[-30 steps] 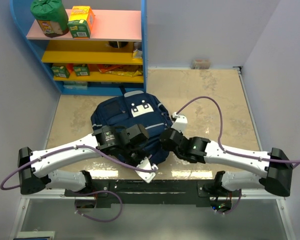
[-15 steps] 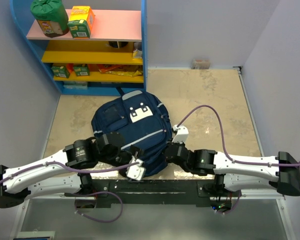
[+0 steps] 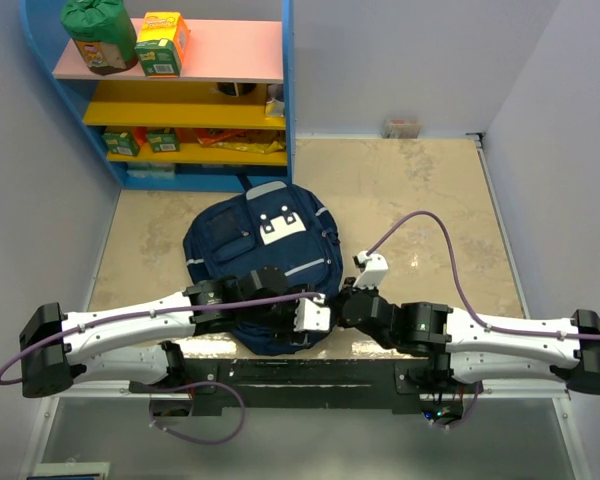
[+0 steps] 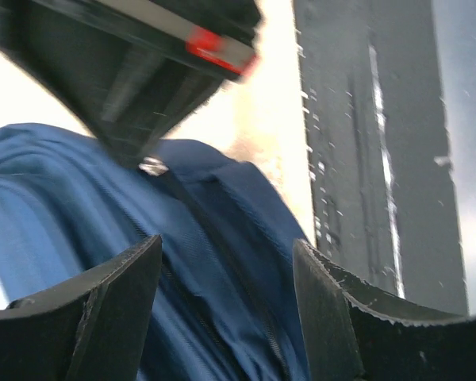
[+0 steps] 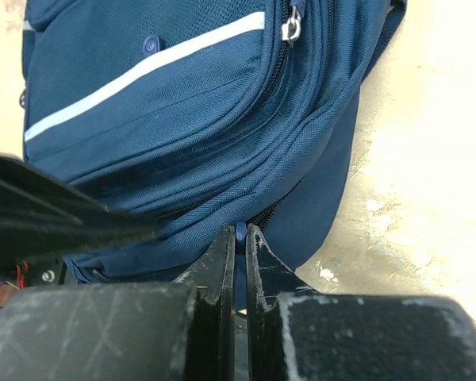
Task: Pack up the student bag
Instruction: Zip the student bag at the center of the board.
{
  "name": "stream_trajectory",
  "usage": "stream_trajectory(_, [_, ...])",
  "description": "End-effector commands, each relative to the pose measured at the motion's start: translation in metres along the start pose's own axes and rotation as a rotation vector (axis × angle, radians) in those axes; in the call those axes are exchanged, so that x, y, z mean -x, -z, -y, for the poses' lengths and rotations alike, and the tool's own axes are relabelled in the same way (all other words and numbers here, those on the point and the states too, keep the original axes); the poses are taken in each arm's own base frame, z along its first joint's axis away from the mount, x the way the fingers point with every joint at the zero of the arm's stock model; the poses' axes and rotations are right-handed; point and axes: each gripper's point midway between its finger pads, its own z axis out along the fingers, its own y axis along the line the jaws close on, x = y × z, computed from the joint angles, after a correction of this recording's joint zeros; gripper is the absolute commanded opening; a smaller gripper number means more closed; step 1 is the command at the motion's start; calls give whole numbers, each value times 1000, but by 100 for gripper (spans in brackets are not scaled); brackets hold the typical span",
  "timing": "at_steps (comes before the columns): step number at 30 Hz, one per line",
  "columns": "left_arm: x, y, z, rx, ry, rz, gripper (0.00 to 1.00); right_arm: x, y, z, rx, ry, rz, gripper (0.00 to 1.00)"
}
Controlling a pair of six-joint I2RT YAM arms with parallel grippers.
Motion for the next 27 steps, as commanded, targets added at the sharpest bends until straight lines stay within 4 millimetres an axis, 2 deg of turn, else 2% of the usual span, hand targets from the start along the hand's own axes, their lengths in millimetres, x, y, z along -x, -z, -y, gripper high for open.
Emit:
stream_trajectory(1, [23,3,-26,135,46,81,71,16,5,-23,59,-19,46,0])
stream_trajectory(4, [31,4,-38,178,49,100,71,12,3,-29,76,-13,35,0])
stream_trajectory(5, [33,2,-35,159,47,110,71,10,2,-31,79,-10,33,0])
stream_trajectory(9, [14,-9,-18,89,60,88,71,12,3,-36,82,-2,32,0])
stream_trajectory(16, [1,-11,4,3,92,82,70,21,11,-40,90,-12,51,0])
stream_trajectory(18, [-3,-12,-2,39,86,74,71,21,12,-42,94,-8,49,0])
stream_trajectory(22, [4,-13,-20,119,69,99,71,13,15,-50,109,0,34,0])
stream_trajectory(25, [13,-15,-19,99,50,131,69,3,16,-55,114,0,16,0])
stream_trajectory(27, [10,-17,-19,98,42,126,66,-2,16,-58,115,0,10,0])
